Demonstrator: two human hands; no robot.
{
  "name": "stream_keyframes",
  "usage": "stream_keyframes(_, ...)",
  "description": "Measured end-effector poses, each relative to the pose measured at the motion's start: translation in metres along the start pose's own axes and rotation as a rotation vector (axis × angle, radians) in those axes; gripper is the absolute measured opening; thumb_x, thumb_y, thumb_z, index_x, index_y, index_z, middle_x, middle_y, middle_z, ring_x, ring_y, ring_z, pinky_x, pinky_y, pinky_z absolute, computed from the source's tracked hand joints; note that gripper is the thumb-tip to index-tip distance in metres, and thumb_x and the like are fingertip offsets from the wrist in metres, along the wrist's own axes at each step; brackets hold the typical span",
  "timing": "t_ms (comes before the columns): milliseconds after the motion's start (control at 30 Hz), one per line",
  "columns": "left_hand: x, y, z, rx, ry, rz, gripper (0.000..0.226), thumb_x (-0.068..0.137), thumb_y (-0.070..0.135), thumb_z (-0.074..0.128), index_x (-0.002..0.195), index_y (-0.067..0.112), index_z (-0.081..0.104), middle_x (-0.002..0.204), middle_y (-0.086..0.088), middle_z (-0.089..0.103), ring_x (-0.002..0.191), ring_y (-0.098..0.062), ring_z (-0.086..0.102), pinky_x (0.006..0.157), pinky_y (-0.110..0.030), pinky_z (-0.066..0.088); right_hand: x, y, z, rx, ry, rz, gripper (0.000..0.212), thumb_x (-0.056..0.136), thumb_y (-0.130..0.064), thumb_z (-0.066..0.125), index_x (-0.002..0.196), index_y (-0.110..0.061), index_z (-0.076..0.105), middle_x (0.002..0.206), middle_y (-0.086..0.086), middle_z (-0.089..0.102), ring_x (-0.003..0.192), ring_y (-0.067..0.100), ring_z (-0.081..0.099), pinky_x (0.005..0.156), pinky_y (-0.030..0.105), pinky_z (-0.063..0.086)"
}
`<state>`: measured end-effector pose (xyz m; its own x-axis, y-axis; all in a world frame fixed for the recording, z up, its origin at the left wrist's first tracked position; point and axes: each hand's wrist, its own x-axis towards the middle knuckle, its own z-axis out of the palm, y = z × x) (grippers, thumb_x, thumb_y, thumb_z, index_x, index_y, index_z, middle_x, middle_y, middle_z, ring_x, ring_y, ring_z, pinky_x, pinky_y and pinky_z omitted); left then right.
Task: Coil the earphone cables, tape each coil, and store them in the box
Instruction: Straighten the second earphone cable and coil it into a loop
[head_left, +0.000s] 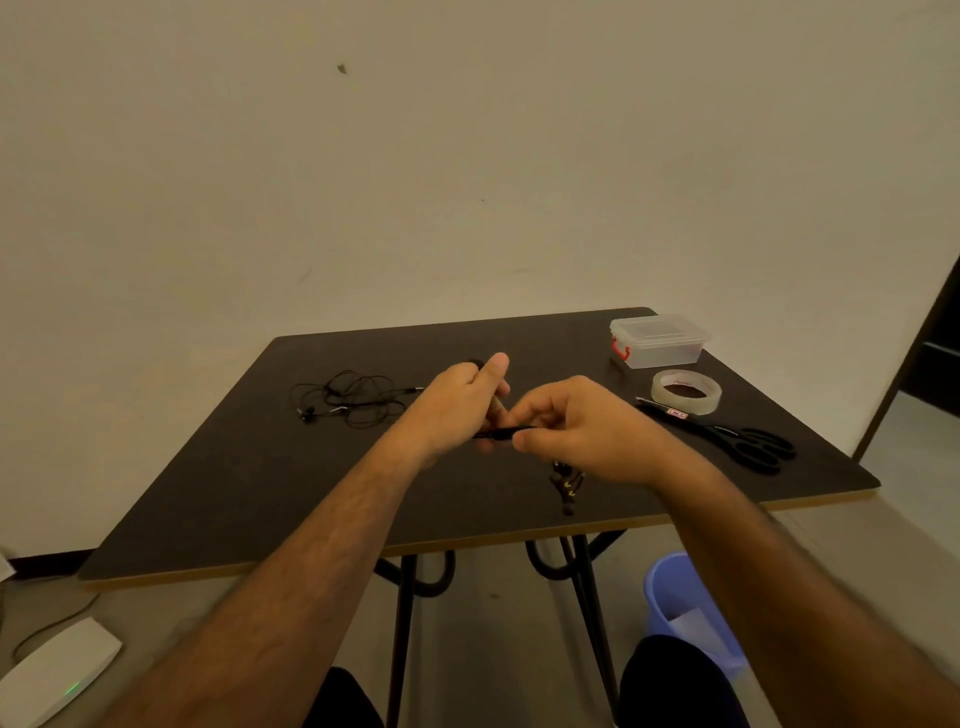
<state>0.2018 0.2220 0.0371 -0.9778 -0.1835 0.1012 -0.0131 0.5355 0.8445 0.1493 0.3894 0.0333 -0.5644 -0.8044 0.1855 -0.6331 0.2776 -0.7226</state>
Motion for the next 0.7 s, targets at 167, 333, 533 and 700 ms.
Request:
stream_keyframes(167, -0.009, 0.006, -0.002, -0.142, -0.286, -0.086, 0.074, 0.097, 0.067, 0.015, 0.084, 0.01, 0.06, 0.066, -0.001, 0.063, 0.057, -0.012, 0.06, 0.054, -0.024, 0.05, -0.001, -0.009, -0.027, -0.049, 0.02, -0.136, 0.013, 0.092, -0.01, 0.064, 0.096, -0.017, 0.074, 0.074, -0.012, 0.069, 0.068, 0.0, 0.063, 0.066, 0.016, 0.048)
stream_keyframes(333, -0.014, 0.009, 0.001, -0.524, -0.574, -0.1, 0.069, 0.09, 0.075, 0.014, 0.079, 0.015, 0.046, 0.058, 0.003, 0.04, 0.046, -0.009, 0.033, 0.047, -0.024, 0.031, 0.003, -0.004, -0.039, 0.144, 0.082, -0.282, 0.01, 0.09, -0.016, 0.066, 0.097, -0.014, 0.073, 0.081, 0.002, 0.07, 0.069, 0.01, 0.061, 0.064, 0.02, 0.048)
stream_keyframes(533, -0.013, 0.013, 0.001, -0.868, -0.709, -0.072, 0.051, 0.088, 0.067, 0.038, 0.07, 0.02, 0.049, 0.047, 0.011, 0.034, 0.035, -0.001, 0.029, 0.039, -0.016, 0.021, 0.011, 0.007, -0.025, 0.593, 0.208, -0.307, 0.03, 0.077, -0.036, 0.079, 0.095, -0.012, 0.074, 0.084, 0.008, 0.071, 0.078, 0.021, 0.066, 0.073, 0.028, 0.056)
stream_keyframes(700, -0.01, 0.012, -0.001, -0.983, -0.751, -0.021, 0.041, 0.088, 0.053, 0.055, 0.063, 0.021, 0.049, 0.042, 0.011, 0.039, 0.032, 0.0, 0.033, 0.035, -0.016, 0.022, 0.016, 0.008, -0.002, 0.768, 0.278, -0.256, 0.032, 0.076, -0.046, 0.078, 0.092, -0.019, 0.075, 0.084, 0.009, 0.07, 0.08, 0.03, 0.06, 0.071, 0.033, 0.054)
